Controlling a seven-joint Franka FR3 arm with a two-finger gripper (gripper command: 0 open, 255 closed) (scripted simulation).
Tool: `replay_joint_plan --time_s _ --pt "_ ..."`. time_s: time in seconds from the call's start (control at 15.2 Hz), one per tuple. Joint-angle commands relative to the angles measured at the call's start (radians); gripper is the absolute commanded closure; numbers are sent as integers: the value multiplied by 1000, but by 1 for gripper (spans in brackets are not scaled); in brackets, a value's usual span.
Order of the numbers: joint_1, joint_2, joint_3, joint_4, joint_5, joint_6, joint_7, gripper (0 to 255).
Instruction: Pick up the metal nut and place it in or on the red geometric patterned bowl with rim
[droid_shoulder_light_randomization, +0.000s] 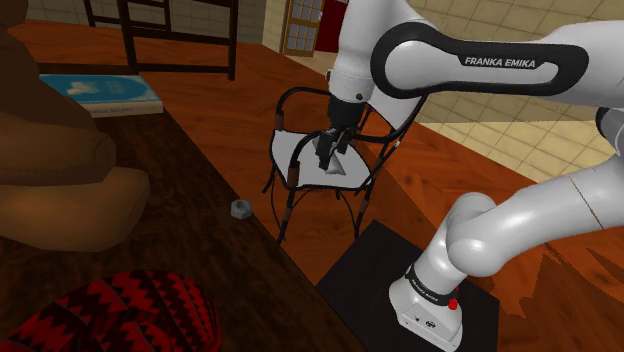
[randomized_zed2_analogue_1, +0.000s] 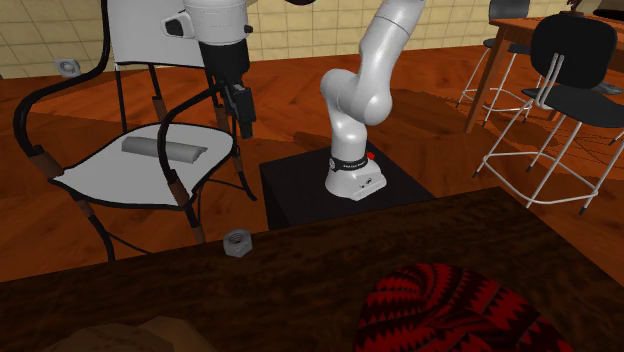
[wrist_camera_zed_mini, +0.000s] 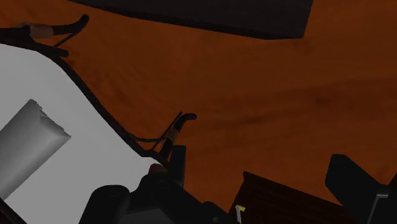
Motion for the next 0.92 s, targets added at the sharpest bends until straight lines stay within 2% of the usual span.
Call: replay_joint_plan --time_s 0.0,0.46,0.86 --pt "12 44 34 23 19 25 39 0" --pt "41 226 150 149 44 100 175 0" --pt "65 409 243 297 11 146 303 0"
